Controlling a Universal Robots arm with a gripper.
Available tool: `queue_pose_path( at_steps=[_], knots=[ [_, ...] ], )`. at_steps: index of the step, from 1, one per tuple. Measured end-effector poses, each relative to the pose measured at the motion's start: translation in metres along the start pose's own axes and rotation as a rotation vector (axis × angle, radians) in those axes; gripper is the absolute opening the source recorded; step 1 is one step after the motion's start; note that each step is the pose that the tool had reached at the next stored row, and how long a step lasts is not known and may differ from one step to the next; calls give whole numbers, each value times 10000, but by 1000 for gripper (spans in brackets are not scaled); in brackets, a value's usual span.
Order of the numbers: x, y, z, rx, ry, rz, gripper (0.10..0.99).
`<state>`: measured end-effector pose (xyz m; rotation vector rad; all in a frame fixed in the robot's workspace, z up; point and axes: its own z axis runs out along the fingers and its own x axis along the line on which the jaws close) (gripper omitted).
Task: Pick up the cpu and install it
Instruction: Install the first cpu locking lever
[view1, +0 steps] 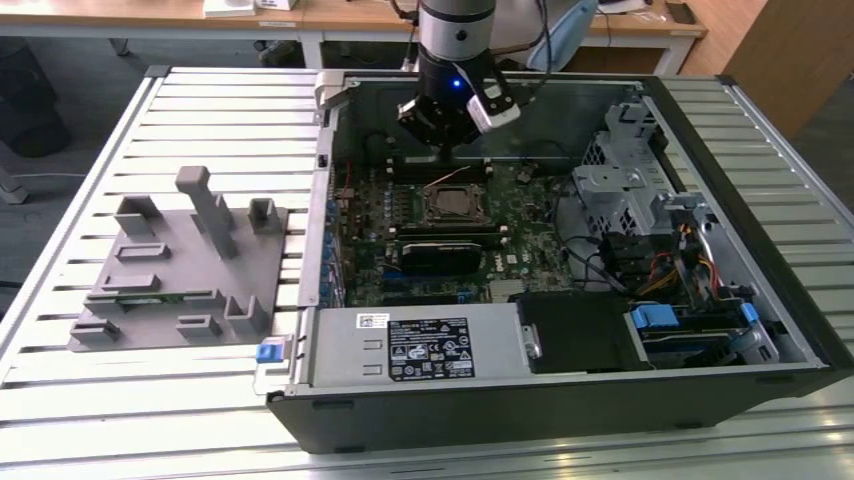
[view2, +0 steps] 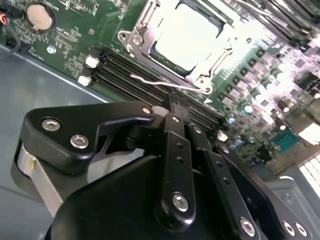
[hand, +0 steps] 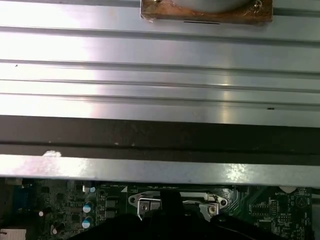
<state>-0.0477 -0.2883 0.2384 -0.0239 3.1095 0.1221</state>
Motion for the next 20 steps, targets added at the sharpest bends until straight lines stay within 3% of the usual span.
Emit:
queue_pose_path(
  at_steps=[4, 10, 20],
  knots=[
    [-45, 3, 26, 0, 3, -51, 106],
    [-81, 13, 95, 81, 11, -129, 106],
    [-147, 12, 139, 123, 12, -135, 106]
  ],
)
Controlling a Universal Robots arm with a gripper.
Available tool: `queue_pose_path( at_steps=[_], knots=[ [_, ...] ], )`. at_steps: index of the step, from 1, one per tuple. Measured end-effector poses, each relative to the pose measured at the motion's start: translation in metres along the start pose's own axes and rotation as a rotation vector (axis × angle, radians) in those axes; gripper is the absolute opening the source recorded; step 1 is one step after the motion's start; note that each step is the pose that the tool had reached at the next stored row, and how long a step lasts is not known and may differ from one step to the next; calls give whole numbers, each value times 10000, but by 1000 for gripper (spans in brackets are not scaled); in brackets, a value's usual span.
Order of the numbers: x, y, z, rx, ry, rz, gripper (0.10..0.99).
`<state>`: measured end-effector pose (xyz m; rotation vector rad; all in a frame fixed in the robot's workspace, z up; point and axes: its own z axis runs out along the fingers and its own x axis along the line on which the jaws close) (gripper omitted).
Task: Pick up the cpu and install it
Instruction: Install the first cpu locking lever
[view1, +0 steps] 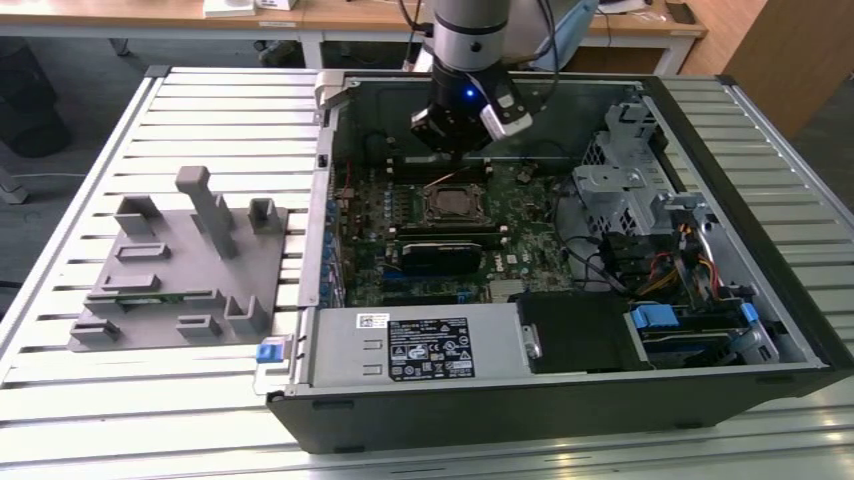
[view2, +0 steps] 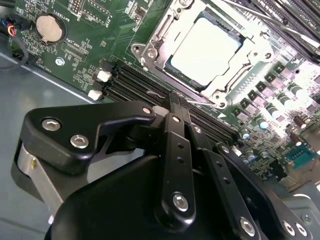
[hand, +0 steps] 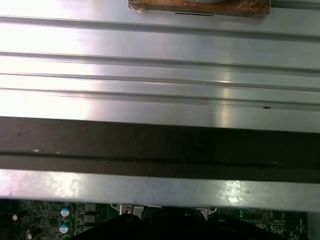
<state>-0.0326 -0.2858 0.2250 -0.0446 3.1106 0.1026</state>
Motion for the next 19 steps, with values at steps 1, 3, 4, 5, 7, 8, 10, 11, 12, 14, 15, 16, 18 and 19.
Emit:
queue_pose_path(
  at_steps=[1, 3, 4, 5, 7, 8, 10, 11, 12, 14, 15, 16, 18, 19],
  knots=[
    [-5, 0, 5, 1, -1, 0, 106],
    [-16, 1, 14, 4, 1, -1, 106],
    [-22, 3, 19, 5, 1, -1, 106],
    [-31, 5, 25, 4, 1, -1, 106],
    [-47, 10, 35, 3, 0, -1, 106],
    [-51, 11, 40, 3, 0, -1, 106],
    [-57, 16, 50, 4, 0, 0, 106],
    [-62, 17, 58, 3, 0, 0, 106],
    [-66, 19, 67, 4, 0, -1, 106],
    [-76, 24, 86, 6, 0, -1, 106],
    [-80, 25, 96, 7, 0, -1, 106],
    [-84, 26, 107, 11, 1, -1, 106],
    [-95, 27, 128, 15, 1, 0, 106],
    [-105, 28, 142, 18, 1, 0, 106]
  ],
)
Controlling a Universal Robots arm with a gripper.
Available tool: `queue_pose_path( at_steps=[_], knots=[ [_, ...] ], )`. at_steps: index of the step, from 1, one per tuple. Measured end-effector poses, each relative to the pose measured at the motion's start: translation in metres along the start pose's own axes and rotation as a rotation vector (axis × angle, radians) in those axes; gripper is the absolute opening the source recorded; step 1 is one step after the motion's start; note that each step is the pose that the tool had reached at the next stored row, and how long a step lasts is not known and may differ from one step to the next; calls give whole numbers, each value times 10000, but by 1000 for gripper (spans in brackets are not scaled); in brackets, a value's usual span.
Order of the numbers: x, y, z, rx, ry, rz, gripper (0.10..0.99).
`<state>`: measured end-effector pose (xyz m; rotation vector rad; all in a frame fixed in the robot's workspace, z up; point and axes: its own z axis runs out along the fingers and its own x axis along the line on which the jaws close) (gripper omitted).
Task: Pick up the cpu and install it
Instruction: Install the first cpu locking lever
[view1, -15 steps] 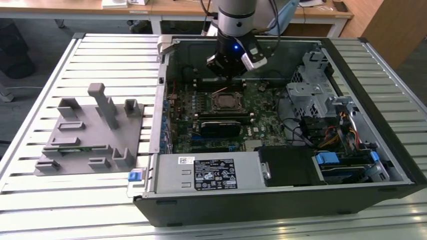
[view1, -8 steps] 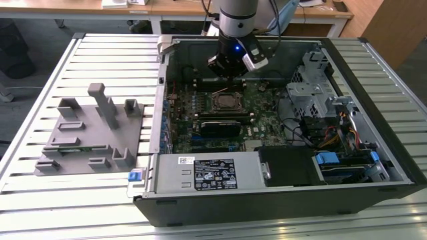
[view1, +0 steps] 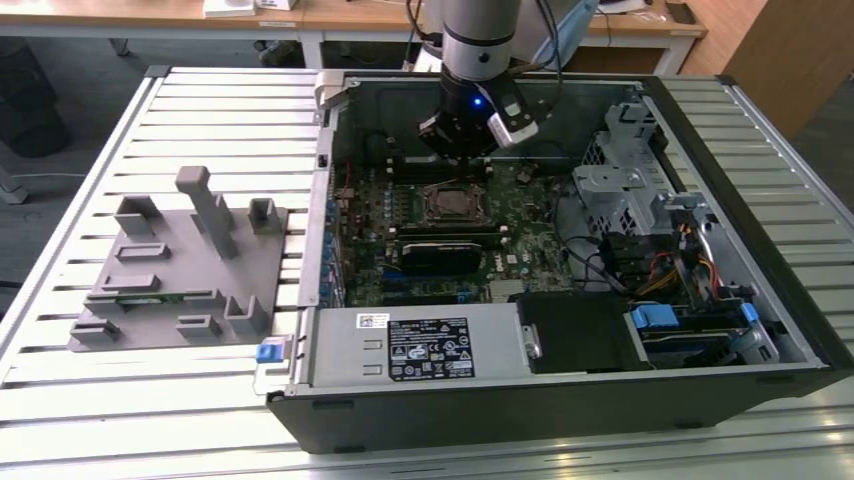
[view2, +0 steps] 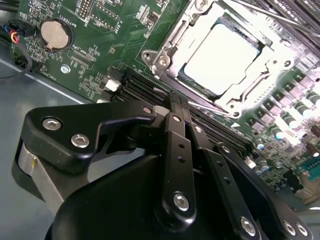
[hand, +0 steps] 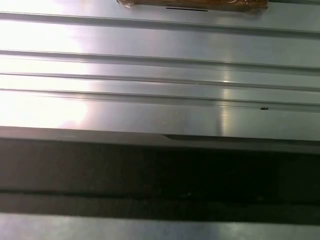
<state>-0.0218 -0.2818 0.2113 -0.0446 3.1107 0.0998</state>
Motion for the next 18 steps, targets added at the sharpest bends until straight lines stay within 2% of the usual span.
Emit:
queue_pose_path(
  at_steps=[8, 18],
  knots=[
    [-23, -5, 82, 52, 2, -3, 106],
    [-29, -7, 103, 86, 2, -4, 106]
  ],
)
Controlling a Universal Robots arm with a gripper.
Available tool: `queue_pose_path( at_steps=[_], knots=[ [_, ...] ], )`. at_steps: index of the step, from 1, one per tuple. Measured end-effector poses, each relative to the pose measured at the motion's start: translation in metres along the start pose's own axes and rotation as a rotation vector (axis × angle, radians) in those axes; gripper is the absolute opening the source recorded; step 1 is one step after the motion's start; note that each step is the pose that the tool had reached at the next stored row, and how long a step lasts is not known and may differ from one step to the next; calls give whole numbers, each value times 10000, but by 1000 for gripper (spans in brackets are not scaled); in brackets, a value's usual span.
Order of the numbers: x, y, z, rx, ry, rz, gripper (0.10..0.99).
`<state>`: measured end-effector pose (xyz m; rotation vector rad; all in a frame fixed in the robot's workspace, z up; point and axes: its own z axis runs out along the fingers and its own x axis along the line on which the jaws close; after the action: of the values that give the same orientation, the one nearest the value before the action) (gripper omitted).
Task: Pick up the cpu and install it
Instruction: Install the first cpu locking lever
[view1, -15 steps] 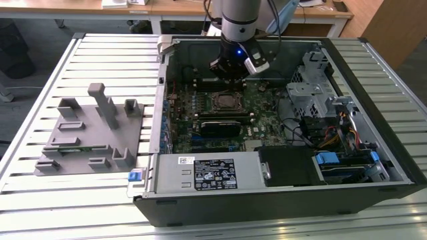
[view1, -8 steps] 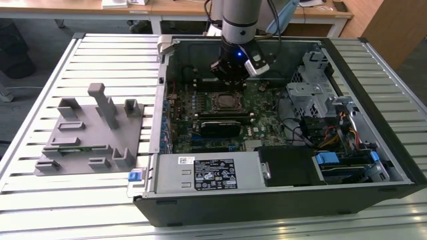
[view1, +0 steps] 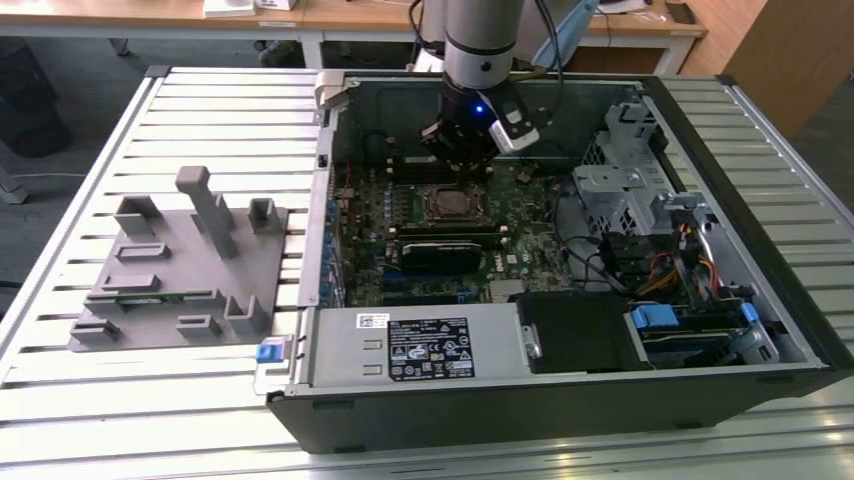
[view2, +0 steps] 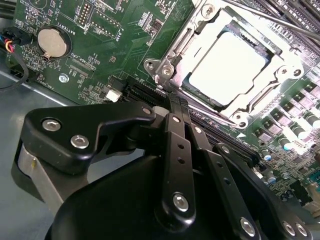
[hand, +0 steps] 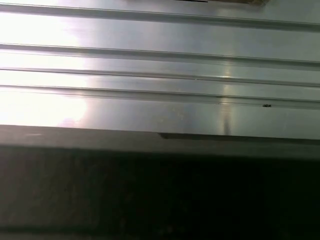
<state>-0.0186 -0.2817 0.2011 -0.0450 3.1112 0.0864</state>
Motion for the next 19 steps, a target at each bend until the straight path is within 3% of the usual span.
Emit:
queue_pose_path(
  at_steps=[6, 13, 19],
  knots=[
    [-1, 1, -13, 118, 3, -3, 106],
    [-1, 2, -33, 128, 2, -3, 106],
    [0, 0, -4, 307, 10, -8, 106]
  ],
)
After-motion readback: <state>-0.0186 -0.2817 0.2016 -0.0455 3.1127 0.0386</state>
